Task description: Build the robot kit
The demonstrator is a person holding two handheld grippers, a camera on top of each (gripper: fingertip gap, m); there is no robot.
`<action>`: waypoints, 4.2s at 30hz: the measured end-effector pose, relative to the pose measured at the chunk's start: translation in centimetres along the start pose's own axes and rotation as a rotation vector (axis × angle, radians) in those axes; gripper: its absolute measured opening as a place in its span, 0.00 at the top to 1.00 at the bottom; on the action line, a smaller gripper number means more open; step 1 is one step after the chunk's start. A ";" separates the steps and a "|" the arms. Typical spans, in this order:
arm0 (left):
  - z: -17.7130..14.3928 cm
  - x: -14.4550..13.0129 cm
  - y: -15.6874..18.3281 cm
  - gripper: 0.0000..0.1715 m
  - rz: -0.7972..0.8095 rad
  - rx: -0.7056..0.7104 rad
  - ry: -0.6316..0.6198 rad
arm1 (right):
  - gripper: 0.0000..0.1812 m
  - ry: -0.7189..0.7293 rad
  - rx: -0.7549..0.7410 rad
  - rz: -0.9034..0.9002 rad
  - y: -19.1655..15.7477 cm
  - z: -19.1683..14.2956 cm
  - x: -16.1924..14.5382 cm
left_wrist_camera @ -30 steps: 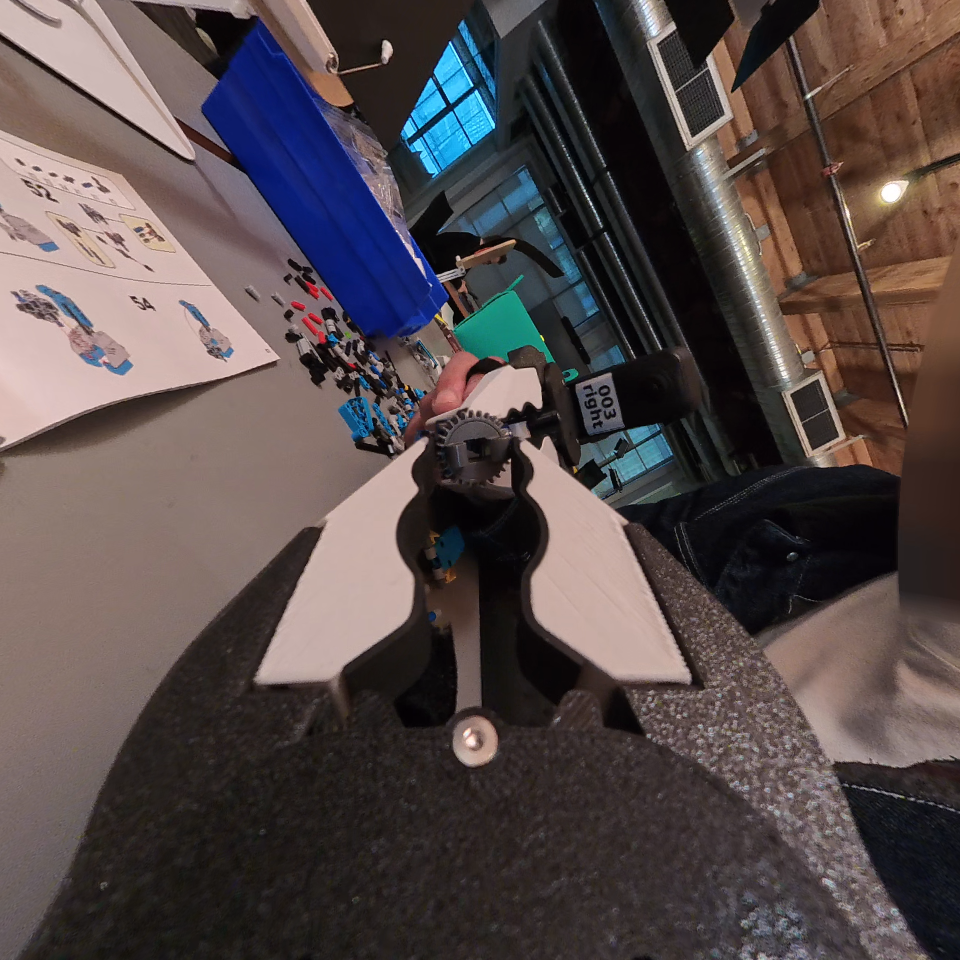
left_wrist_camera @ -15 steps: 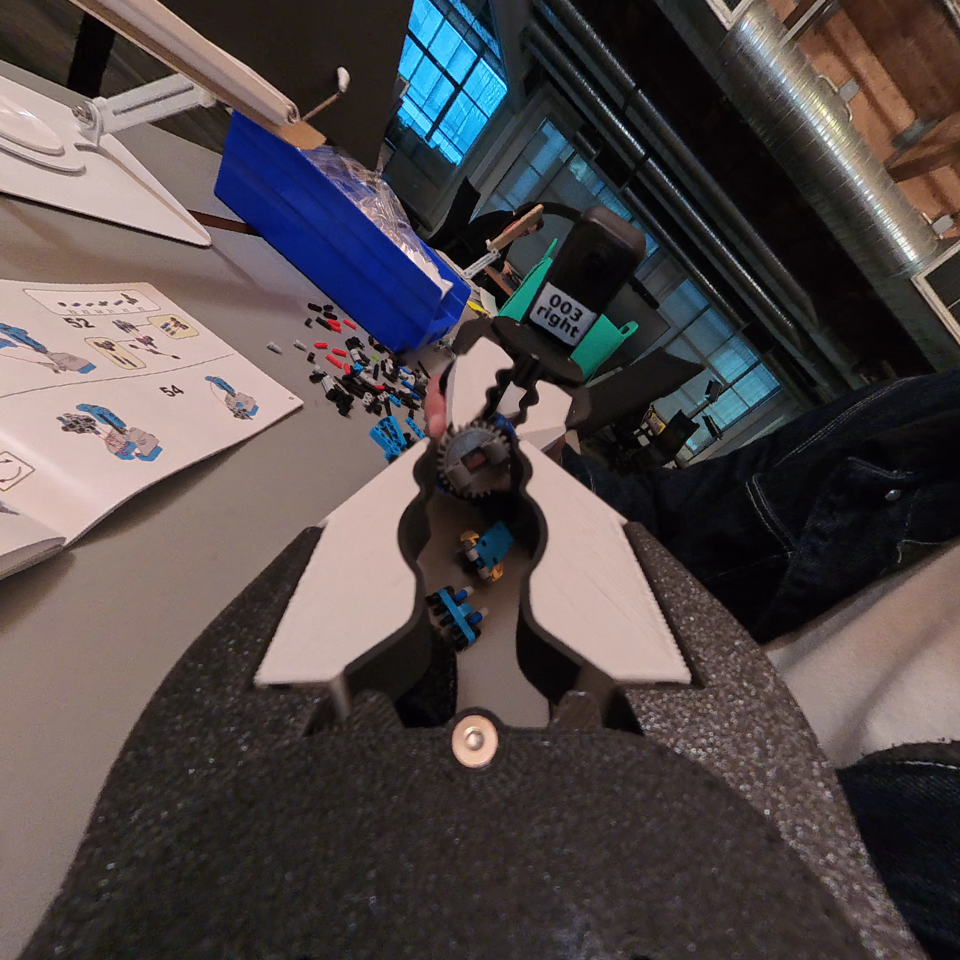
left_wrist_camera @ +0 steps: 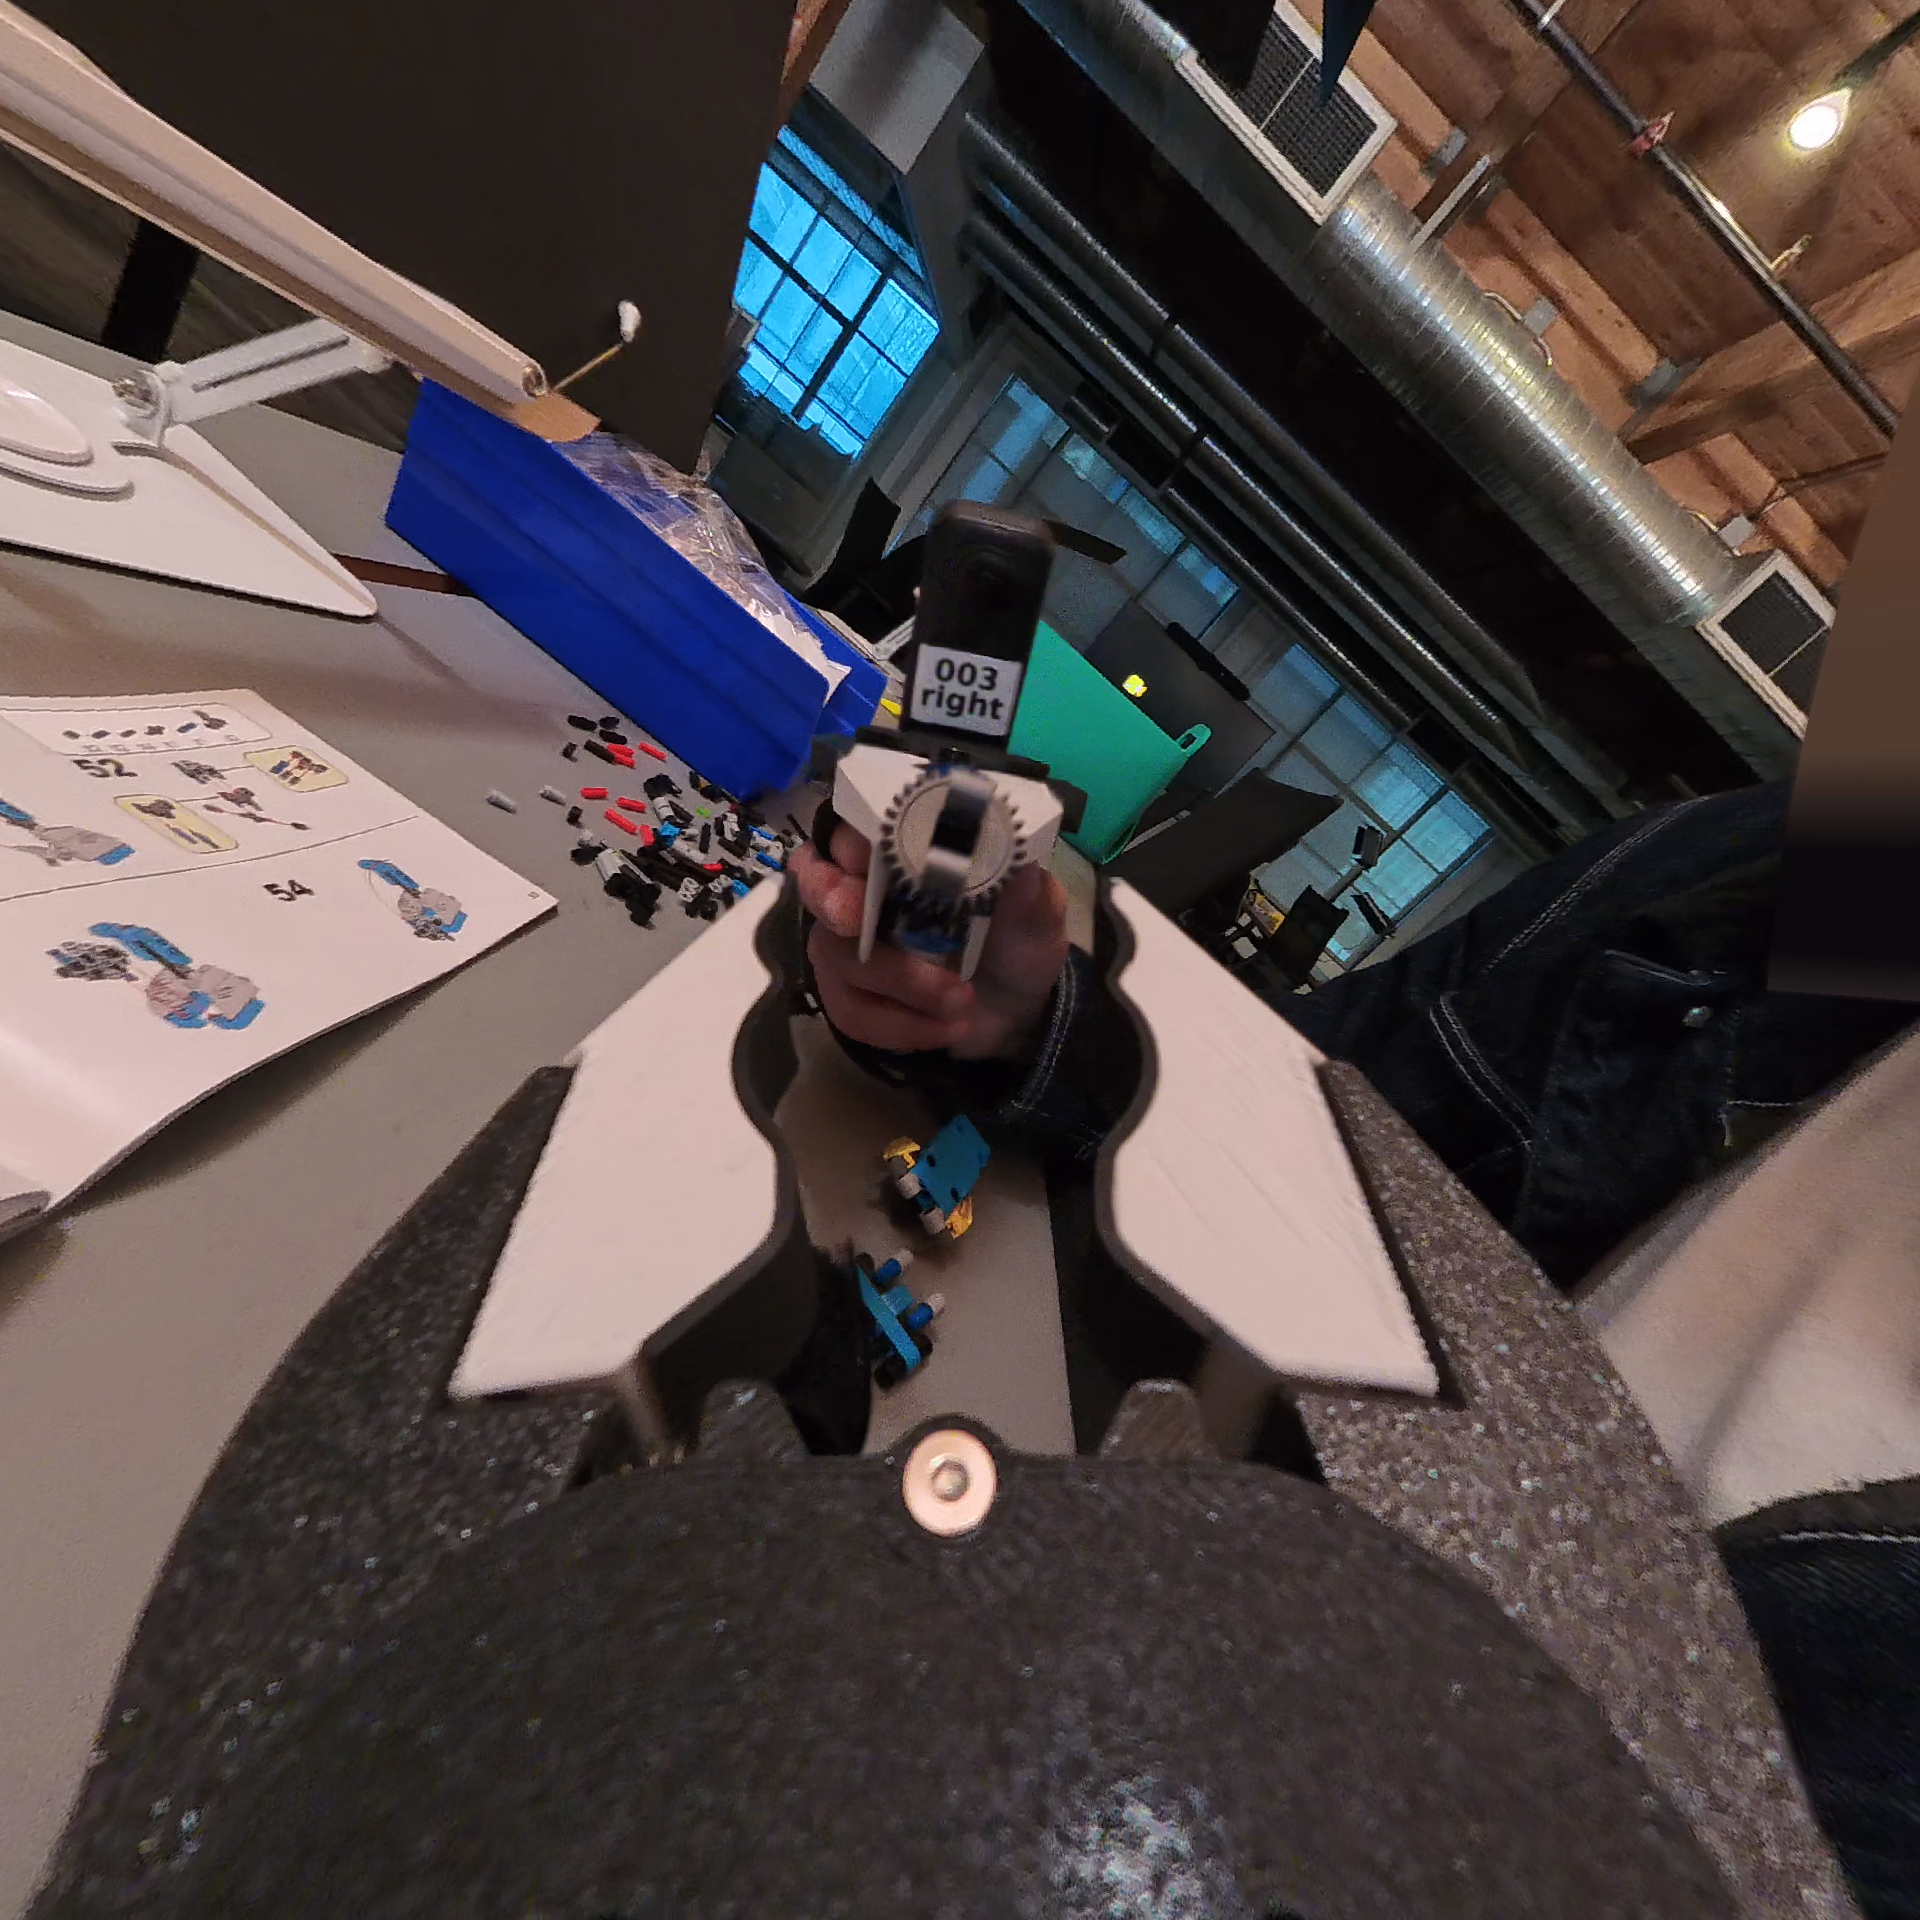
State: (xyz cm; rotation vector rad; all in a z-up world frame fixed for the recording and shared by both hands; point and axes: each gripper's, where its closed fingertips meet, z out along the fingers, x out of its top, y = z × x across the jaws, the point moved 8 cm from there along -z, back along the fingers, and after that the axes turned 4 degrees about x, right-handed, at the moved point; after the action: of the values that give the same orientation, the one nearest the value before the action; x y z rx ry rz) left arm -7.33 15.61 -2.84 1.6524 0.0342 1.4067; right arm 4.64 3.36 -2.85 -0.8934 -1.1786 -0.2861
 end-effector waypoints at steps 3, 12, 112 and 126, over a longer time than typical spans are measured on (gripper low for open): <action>0.8 -0.6 0.3 0.66 0.016 -0.012 0.025 | 0.96 0.055 0.088 0.094 -0.1 0.0 0.1; 1.0 -1.0 1.1 0.86 0.109 -0.001 0.011 | 0.96 0.038 0.106 0.109 -0.3 0.7 -0.3; 0.1 -0.9 -0.9 0.84 -0.417 -0.333 0.128 | 0.97 0.038 0.154 0.199 -0.7 0.9 -0.4; -0.2 -0.4 -0.5 0.84 -0.185 -0.130 0.117 | 0.98 0.020 0.030 0.167 0.1 0.7 -0.6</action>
State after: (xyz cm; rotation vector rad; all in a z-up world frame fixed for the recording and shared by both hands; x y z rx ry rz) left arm -7.35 15.80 -3.48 1.4212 0.1560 1.3339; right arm 3.98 3.82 -3.34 -0.9541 -1.0800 -0.1414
